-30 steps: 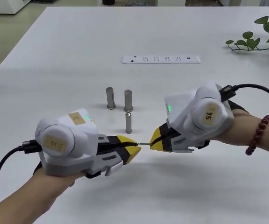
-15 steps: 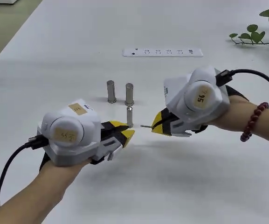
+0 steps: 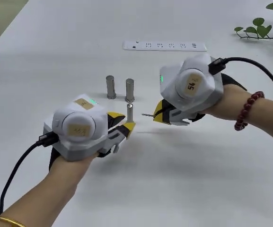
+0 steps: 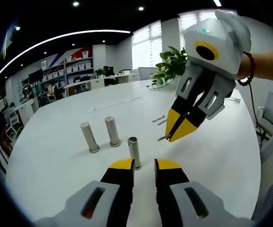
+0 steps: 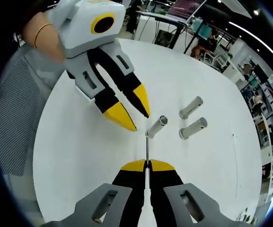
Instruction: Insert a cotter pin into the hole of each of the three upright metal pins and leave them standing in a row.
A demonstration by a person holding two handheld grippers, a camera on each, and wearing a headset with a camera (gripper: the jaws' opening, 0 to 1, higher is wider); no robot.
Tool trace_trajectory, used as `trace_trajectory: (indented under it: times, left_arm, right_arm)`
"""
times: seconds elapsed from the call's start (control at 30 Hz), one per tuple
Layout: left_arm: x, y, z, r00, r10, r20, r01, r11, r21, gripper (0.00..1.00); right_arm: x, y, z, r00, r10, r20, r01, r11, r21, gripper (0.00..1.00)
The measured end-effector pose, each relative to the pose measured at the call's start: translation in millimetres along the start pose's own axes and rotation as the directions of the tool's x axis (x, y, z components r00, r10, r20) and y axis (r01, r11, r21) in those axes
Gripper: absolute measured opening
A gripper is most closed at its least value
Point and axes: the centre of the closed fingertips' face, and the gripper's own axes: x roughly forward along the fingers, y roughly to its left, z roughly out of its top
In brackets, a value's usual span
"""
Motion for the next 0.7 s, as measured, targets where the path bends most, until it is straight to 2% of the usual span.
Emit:
trace_trajectory:
  times: [0.2, 0.5, 0.7]
  left_arm:
    - [11.5, 6.7, -7.0, 0.9991, 0.036, -0.022, -0.036, 0.999, -0.006, 0.17]
    - [23.8, 11.0, -9.8, 0.9976, 0.060, -0.035, -0.060, 0.998, -0.018, 0.16]
    - [28.5, 11.8, -7.7, 0.9978, 0.060, -0.027, -0.061, 0.998, -0.023, 0.14]
  right_arm:
    - [4.7, -4.9, 4.2, 1.0000, -0.004, -0.001, 0.004, 1.000, 0.008, 0.00]
    - [11.2, -13.2, 5.9, 0.9999, -0.010, -0.006, 0.010, 1.000, 0.012, 0.00]
    - [14.8, -17.9, 7.3, 0.9999, -0.010, -0.006, 0.010, 1.000, 0.016, 0.00]
